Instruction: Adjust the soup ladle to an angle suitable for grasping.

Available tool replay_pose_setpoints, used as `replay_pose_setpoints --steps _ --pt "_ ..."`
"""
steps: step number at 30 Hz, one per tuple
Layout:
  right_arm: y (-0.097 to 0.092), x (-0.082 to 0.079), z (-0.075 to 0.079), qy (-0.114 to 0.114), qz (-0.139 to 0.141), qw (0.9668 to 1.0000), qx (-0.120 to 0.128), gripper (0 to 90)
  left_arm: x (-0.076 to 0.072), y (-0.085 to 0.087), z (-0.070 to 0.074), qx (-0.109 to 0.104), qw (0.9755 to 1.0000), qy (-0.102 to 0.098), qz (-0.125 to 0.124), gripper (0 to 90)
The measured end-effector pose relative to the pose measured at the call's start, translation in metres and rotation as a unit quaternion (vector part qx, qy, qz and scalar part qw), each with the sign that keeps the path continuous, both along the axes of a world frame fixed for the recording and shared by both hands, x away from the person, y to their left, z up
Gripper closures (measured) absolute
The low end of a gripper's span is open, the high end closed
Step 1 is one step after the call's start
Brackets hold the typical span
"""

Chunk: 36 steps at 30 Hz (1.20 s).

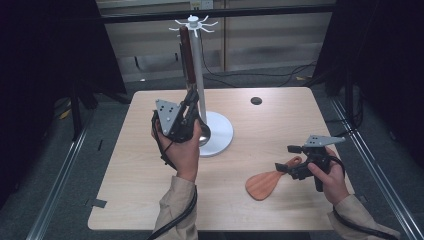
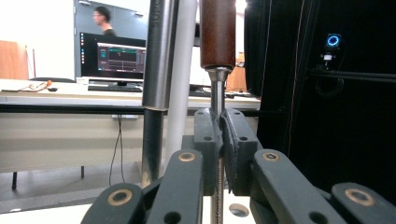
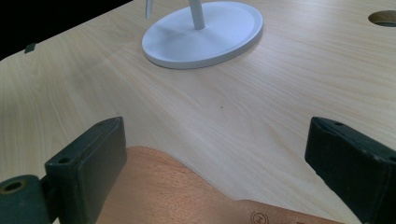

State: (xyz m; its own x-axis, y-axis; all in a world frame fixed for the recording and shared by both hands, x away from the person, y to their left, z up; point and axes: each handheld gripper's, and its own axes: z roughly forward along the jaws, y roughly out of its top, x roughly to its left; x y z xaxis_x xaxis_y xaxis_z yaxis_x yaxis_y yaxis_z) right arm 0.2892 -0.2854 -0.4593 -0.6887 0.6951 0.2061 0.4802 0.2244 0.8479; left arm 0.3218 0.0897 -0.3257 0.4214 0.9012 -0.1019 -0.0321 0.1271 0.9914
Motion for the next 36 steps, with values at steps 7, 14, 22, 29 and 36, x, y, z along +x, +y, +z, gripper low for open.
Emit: replay_pose_setpoints --steps 7,14,22,29,36 --pt "-0.001 0.0 0.001 -0.002 -0.001 1.0 0.0 5.0 0.002 -0.008 -0.001 0.008 0.9999 0.0 -0.006 85.2" --pt "-0.001 0.0 0.001 -0.004 0.002 1.0 0.001 5.0 0.006 -0.014 -0.002 0.012 0.9999 0.004 -0.001 85.2" --pt "-0.002 -0.001 0.002 -0.001 0.0 1.0 0.001 5.0 0.012 -0.016 -0.003 0.027 0.9995 0.012 0.008 85.2" --pt "-0.003 -0.001 0.003 -0.002 0.0 1.0 0.003 5.0 0.015 -0.018 -0.005 0.026 0.9993 0.018 0.019 85.1" --pt "-0.003 -0.001 0.003 -0.004 0.0 1.0 0.005 5.0 0.018 -0.022 -0.007 0.03 0.9988 0.024 0.03 85.1"
